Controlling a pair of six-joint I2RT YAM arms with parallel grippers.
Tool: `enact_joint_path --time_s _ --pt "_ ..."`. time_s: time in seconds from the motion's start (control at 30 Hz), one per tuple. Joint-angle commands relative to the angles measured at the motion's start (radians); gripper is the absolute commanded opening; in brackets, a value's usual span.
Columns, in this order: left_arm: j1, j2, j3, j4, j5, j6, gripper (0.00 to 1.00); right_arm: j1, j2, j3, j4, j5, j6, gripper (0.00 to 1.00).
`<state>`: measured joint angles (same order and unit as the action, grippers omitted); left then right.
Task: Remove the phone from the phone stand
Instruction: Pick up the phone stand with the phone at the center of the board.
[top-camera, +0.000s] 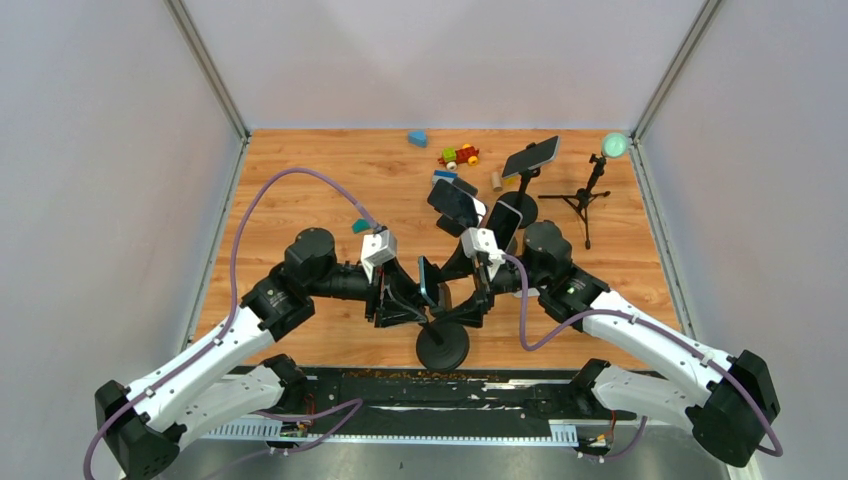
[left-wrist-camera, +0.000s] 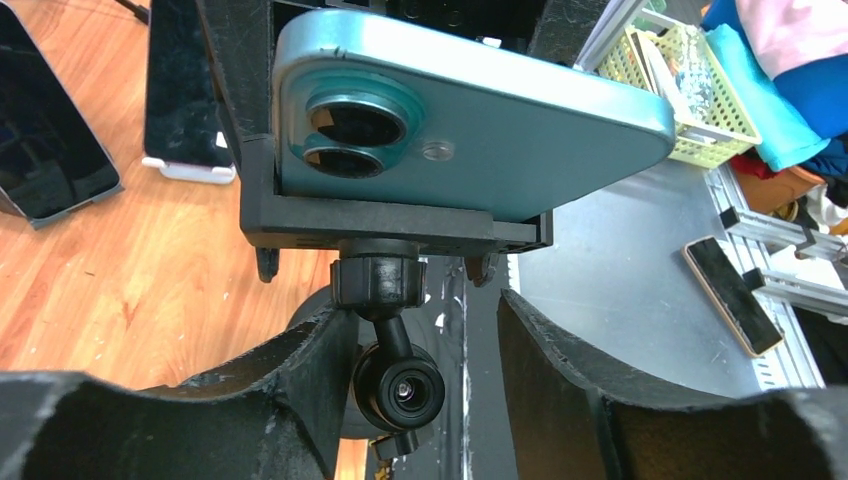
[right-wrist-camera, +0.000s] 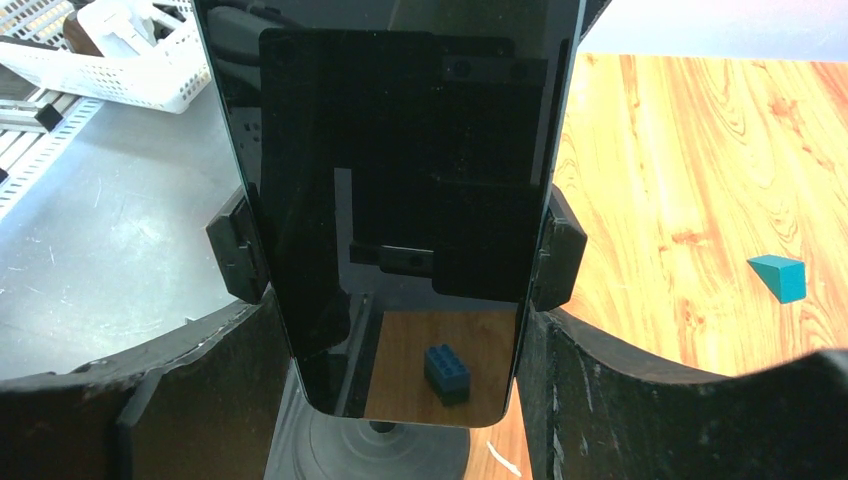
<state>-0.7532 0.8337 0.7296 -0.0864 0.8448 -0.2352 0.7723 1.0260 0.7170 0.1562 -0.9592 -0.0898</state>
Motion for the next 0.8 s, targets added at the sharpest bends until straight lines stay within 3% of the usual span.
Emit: enact_joint_path --time_s 0.0,0.13,0.3,0.6,0.77 --pt "-0.011 -0.002 0.107 0.097 -0.013 0.075 0.63 0.031 -0.004 0.031 -0.014 -0.113 -0.026 0.00" --pt "-0.011 -0.002 0.126 0.035 -0.047 0.110 0.72 0.034 -0.014 0.029 -0.022 -0.128 -0.031 0.00" --pt "-0.011 -0.002 0.121 0.041 -0.085 0.115 0.74 0.042 -0.014 0.028 -0.028 -0.133 -0.031 0.00" --pt "-0.011 0.008 0.102 0.051 -0.053 0.101 0.72 0.044 -0.026 0.029 -0.001 -0.072 -0.018 0.00" --pt "-0.011 0.020 0.091 0.047 -0.037 0.090 0.64 0.044 -0.047 0.016 0.075 -0.020 0.028 0.00"
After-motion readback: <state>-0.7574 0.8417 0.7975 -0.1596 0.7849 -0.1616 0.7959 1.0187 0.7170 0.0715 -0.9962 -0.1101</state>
